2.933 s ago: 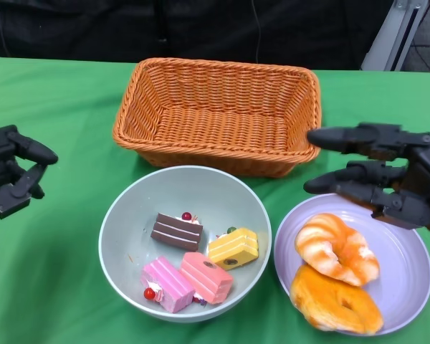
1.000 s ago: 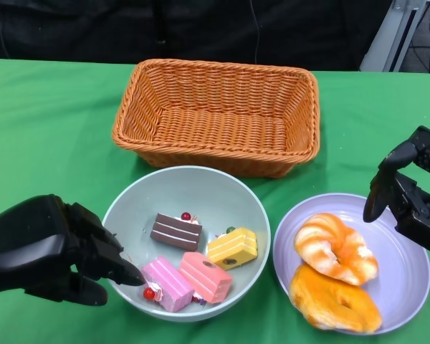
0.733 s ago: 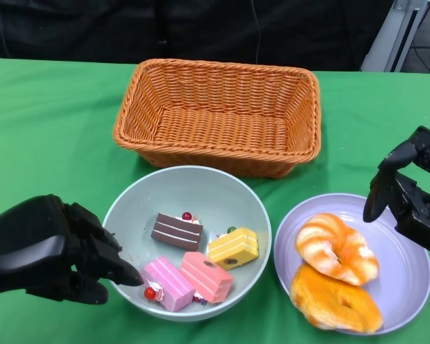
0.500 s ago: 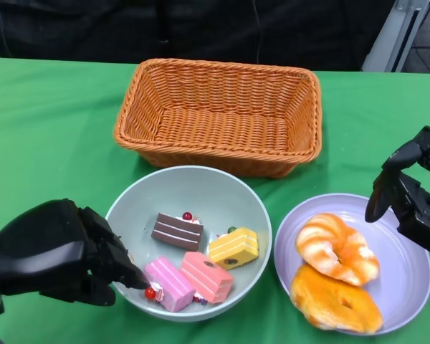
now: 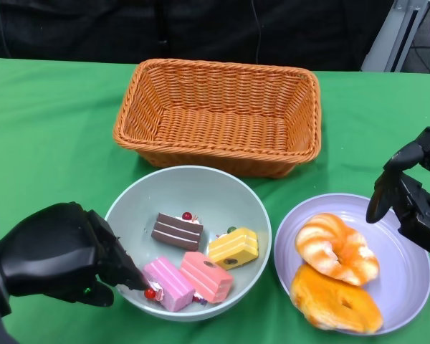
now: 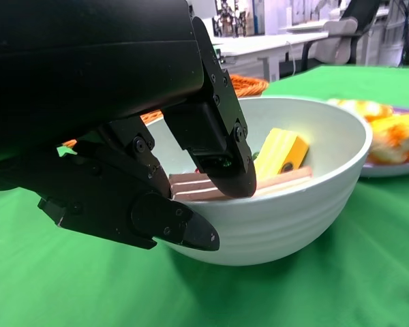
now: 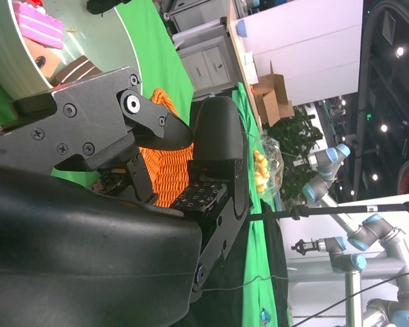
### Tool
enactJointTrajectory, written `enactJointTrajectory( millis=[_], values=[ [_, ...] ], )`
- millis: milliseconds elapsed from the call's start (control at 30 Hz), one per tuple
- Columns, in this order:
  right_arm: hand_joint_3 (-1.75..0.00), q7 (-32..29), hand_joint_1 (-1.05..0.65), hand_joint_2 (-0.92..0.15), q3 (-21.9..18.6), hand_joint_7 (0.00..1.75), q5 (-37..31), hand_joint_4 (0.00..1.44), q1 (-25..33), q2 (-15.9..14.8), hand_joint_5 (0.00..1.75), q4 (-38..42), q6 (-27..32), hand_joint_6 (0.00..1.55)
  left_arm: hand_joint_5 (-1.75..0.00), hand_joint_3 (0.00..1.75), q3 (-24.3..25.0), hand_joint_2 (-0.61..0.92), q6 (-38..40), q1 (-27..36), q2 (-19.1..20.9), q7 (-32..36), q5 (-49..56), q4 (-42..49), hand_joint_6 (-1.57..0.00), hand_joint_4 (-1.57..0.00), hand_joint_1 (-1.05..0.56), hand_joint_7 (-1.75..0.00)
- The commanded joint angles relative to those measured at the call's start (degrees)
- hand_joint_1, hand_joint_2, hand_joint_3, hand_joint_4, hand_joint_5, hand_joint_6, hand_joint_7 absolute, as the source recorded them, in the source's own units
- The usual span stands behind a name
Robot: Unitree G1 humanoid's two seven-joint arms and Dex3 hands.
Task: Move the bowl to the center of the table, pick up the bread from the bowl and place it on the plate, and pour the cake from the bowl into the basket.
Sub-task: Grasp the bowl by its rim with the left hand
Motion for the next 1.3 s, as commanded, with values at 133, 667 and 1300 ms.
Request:
enactJointTrajectory(
  millis=[133, 667, 1300],
  values=[
    [-0.91, -1.0, -0.1, -0.72, -0.2, 1.32, 0.9, 0.74, 0.7, 0.3, 1.68, -1.4, 0.0, 0.72, 0.0, 0.01, -3.6, 0.86, 5.2, 0.9, 3.1, -2.3, -1.1, -3.1, -0.83, -0.89, -0.37, 0.0],
    [-0.92, -1.2, -0.12, -0.71, -0.2, 1.33, 1.1, 0.75, 0.7, 0.2, 1.69, -1.4, -0.3, 0.72, 0.0, 0.08, -9.5, 0.92, 13.2, 0.5, 4.4, -8.0, -2.4, -6.8, -0.77, -0.78, -0.41, 0.0],
    [-0.89, -2.1, -0.12, -0.71, -0.1, 1.31, 1.8, 0.75, 0.9, 0.2, 1.67, -1.8, 0.4, 0.72, 0.0, 0.11, -13.5, 0.92, 16.2, -1.5, 3.2, -8.2, -3.8, -3.5, -0.74, -0.77, -0.42, 0.0]
  ],
)
